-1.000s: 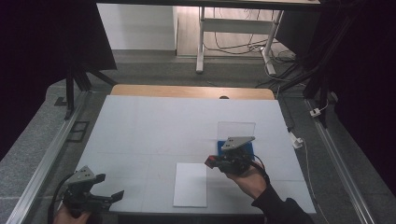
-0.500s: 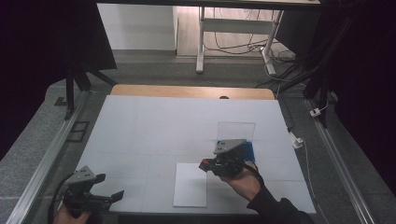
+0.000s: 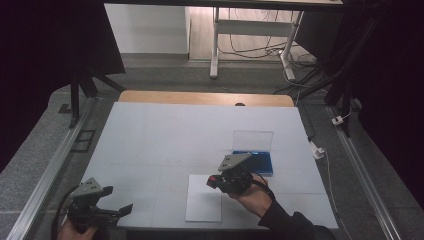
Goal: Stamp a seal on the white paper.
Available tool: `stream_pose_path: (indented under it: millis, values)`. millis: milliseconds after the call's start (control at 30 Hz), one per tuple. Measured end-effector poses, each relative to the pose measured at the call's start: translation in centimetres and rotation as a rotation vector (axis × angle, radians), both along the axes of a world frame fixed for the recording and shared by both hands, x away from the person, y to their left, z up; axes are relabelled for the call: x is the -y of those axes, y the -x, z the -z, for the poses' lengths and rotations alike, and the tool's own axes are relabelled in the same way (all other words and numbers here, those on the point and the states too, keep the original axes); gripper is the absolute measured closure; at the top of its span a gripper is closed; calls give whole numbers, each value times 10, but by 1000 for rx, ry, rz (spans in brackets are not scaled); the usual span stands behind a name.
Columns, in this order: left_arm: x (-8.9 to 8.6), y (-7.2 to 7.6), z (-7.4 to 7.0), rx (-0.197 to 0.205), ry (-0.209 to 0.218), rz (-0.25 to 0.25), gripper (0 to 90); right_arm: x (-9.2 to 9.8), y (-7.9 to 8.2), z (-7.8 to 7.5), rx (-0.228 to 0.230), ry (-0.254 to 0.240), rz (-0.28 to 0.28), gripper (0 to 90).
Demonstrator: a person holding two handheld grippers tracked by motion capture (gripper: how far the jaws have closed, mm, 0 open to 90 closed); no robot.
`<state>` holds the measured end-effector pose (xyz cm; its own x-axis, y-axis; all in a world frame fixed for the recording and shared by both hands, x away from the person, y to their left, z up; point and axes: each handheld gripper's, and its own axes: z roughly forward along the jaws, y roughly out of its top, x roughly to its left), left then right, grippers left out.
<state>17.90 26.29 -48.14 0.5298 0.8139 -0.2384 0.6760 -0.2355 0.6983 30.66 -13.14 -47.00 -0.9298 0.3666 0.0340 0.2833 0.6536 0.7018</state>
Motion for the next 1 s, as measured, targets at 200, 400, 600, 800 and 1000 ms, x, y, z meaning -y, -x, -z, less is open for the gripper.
stream_pose_path:
  millis: [200,400,600,800,1000]
  values:
    - [0,0,0,-1,-1,0,29,-7,2,5,6,17,-31,795]
    - [0,0,0,-2,0,0,29,-14,3,12,4,40,-45,796]
    - [0,0,0,-1,0,0,29,-18,4,19,5,64,-55,795]
    - [0,0,0,-1,1,0,29,-22,5,24,0,85,-72,796]
    - [0,0,0,0,2,0,29,-24,4,28,-10,103,-73,796]
